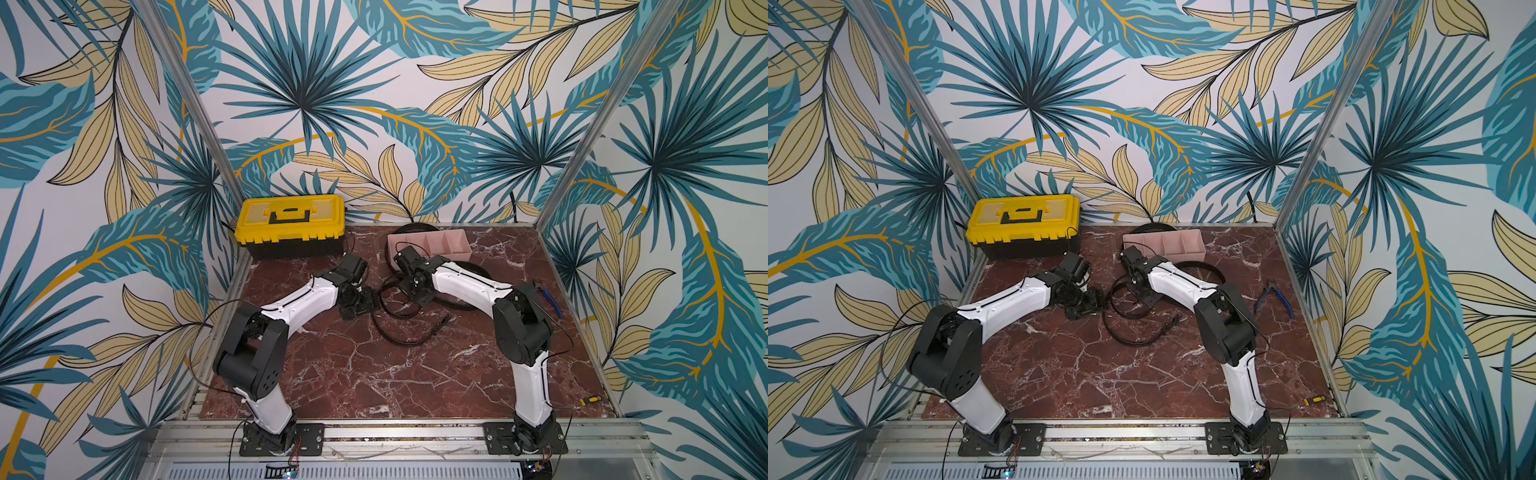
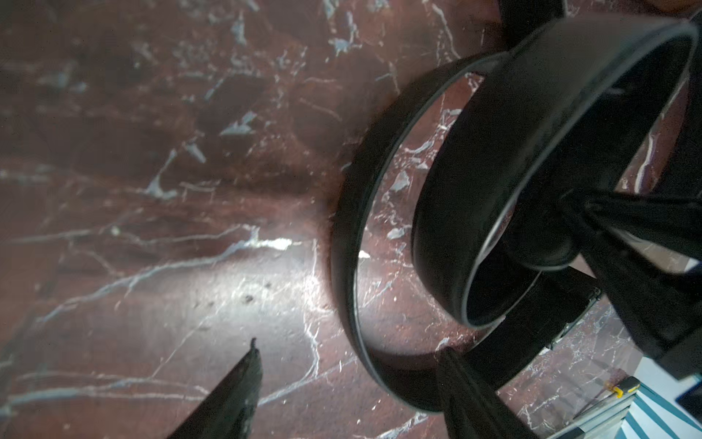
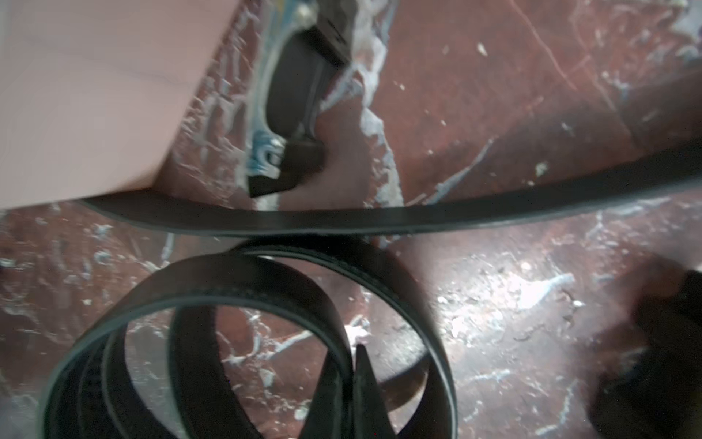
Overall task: Place the belts into the storage roll
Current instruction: Roll the belt at the center of the board.
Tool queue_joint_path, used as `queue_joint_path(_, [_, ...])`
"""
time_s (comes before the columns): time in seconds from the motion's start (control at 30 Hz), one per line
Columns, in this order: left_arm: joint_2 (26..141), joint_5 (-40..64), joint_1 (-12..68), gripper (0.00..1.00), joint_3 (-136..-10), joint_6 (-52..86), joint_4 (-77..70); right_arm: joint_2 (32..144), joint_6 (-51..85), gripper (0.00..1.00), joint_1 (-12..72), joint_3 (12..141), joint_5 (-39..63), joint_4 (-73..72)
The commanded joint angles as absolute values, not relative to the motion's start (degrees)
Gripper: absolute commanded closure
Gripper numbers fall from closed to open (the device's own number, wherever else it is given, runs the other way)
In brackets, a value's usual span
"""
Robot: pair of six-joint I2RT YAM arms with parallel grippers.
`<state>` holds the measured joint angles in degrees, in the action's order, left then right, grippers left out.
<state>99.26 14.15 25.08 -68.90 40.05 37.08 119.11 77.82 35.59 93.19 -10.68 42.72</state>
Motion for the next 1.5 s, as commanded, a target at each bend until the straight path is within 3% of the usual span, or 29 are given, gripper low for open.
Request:
queue_joint_path(0.0, [103.47,15.27,24.35,0.29,-73.28,37.28,36.38,118.98,77.83,1.00,35.91,91.32,-9.64,50.73])
queue_joint_path(0.13, [109.03,16.57,24.08,0.36,-77.50,35.34,36.47,117.61,75.76,1.00,35.94,90.71,-9.03,56.87])
queue_joint_path(0.63, [121.25,15.14,25.28,0.52,-89.62,33.91,40.14,122.49,76.28,1.00,34.64,91.98,-6.99,57.04])
queue_joint_path(0.73, [123.43,12.75,25.66,0.72,-91.35,33.76,42.87,122.15,77.99,1.00,34.33,90.43,-5.81,56.74])
queue_joint_path(0.8, [123.30,10.55,25.44,0.98,-90.40,34.82,43.93,121.89,78.25,1.00,34.11,90.65,-5.87,57.57])
queue_joint_path(0.83, [122.69,9.07,25.19,1.00,-89.25,35.88,44.37,121.89,78.40,1.00,34.10,91.09,-6.19,58.21])
queue_joint_path(1.2, [101.52,3.63,14.15,1.00,-60.10,60.85,44.65,124.93,81.07,1.00,34.20,97.43,-4.45,66.11])
queue_joint_path(1.4, [97.09,8.48,14.05,1.00,-53.09,62.13,44.54,126.53,81.66,1.00,34.76,99.05,-3.50,65.07])
queue_joint_path(1.47, [98.09,10.35,14.65,0.93,-53.82,58.87,44.49,127.04,81.50,1.00,35.09,99.05,-3.16,64.46])
